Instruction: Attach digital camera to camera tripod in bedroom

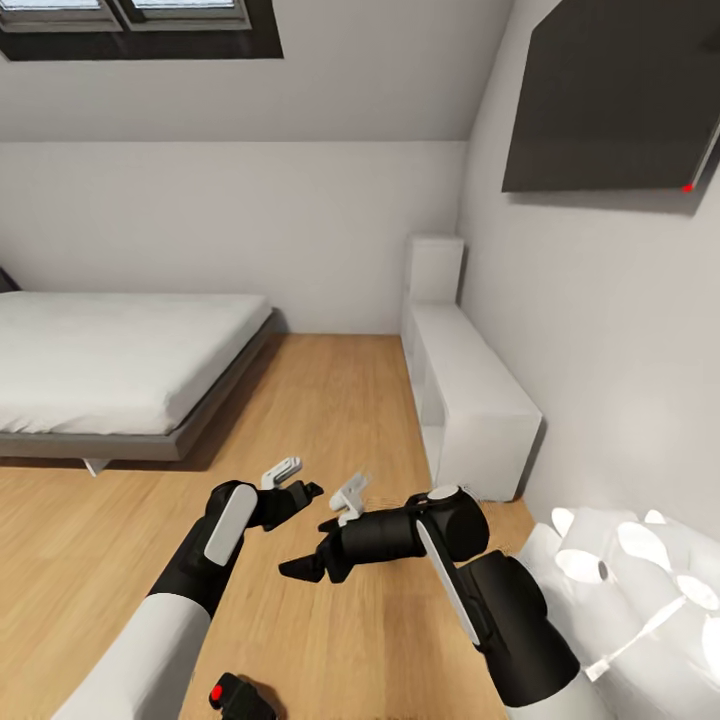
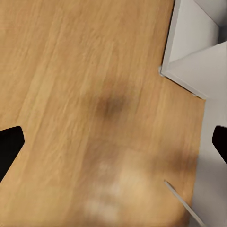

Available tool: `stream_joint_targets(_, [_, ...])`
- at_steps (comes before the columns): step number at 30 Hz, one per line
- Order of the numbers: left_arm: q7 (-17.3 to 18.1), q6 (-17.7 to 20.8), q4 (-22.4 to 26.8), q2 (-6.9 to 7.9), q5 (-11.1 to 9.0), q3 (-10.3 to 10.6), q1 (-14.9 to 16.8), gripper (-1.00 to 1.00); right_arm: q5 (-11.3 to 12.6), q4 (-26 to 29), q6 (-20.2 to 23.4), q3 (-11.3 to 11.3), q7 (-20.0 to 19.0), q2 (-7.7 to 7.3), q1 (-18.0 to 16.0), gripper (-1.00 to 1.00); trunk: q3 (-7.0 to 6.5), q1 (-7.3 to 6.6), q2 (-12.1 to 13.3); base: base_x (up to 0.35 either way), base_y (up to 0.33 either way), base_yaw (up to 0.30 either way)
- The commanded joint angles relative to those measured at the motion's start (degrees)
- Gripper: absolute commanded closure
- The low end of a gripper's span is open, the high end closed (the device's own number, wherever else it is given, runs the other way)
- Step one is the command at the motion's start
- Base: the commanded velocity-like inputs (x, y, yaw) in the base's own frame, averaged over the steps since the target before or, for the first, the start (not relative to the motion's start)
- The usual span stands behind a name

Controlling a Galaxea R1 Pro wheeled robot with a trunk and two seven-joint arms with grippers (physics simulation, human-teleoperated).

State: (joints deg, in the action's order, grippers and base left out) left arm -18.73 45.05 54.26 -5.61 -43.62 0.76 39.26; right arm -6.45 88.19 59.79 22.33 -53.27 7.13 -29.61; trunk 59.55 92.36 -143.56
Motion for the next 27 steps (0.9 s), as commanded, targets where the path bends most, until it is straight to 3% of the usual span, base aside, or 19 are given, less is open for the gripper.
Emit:
stream_joint_targets(1, [-0.59, 0.06, 0.07, 0.26, -0.67, 0.07, 0.02, -1.0, -0.69, 0.05, 0.21, 0.29, -0.59, 0.02, -0.05, -1.0, 0.28, 0.01, -0.04, 0.0, 0.0, 0.0])
stream_joint_targets(4, [-0.65, -0.01, 0.05, 1.53, -0.67, 0.06, 0.02, -1.0, -0.88, 0.0, 0.21, 0.92, -0.67, -0.04, -0.08, -1.0, 0.95, 0.09, -0.08, 0.0, 0.0, 0.0])
stream_joint_targets(9, [-0.59, -0.14, 0.0, 4.89, -0.98, 0.02, 0.02, -1.0, -0.86, -0.03, 0.21, 1.19, -0.69, -0.92, -0.09, -1.0, 2.06, 0.22, -0.15, 0.0, 0.0, 0.0])
stream_joint_targets(14, [-0.47, -0.2, -0.38, 6.81, -1.27, -0.03, 0.02, -1.0, -0.88, -0.04, 0.21, 1.28, -0.69, -1.82, -0.1, -1.0, 3.17, 0.34, -0.22, 0.0, 0.0, 0.0])
stream_joint_targets(27, [-0.21, -0.22, -0.76, 7.47, -1.38, -0.13, 0.02, -1.0, -0.68, -0.08, 0.21, 1.32, -0.69, -3.38, -0.09, -1.0, 6.05, 0.68, -0.39, 0.0, 0.0, 0.0])
